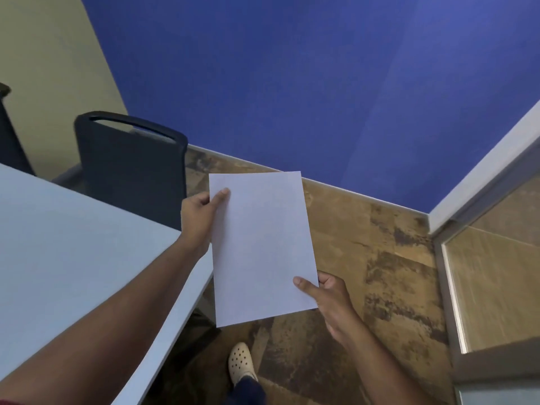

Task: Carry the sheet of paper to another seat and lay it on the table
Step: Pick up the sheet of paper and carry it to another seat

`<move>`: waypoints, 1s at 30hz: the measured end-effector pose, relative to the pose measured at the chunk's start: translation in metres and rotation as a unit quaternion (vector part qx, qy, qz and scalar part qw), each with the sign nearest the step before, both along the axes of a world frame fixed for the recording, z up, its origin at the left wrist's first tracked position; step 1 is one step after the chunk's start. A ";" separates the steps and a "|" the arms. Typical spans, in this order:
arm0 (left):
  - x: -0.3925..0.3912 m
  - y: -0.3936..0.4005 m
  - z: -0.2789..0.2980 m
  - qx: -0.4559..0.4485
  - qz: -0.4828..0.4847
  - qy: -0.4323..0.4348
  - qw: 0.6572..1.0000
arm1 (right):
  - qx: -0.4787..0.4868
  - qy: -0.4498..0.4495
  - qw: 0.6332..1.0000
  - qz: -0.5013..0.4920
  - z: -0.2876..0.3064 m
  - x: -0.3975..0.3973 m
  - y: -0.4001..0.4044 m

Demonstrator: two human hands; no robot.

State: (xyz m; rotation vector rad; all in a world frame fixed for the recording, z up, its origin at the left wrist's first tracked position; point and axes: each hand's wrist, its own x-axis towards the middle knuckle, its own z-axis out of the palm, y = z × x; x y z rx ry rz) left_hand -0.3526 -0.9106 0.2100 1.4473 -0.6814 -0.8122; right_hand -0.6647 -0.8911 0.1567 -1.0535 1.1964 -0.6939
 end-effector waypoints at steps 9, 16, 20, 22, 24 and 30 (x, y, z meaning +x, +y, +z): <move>0.034 -0.174 0.019 -0.007 -0.027 0.028 0.999 | -0.021 0.009 0.999 -0.026 0.029 0.031 -0.165; 0.059 -0.270 0.029 -0.014 0.013 0.029 0.999 | 0.000 -0.028 1.000 -0.004 0.030 0.060 -0.264; 0.080 -0.326 0.026 -0.022 0.045 0.012 0.999 | 0.006 -0.037 0.999 0.028 0.019 0.080 -0.341; 0.091 -0.353 0.029 -0.018 0.075 0.004 0.997 | 0.005 -0.040 0.998 0.053 0.015 0.093 -0.383; 0.103 -0.378 0.036 -0.015 0.109 -0.002 0.994 | 0.011 -0.049 0.996 0.079 0.017 0.110 -0.424; 0.159 -0.409 0.071 -0.021 0.214 -0.040 0.976 | 0.007 -0.073 0.978 0.195 0.045 0.181 -0.525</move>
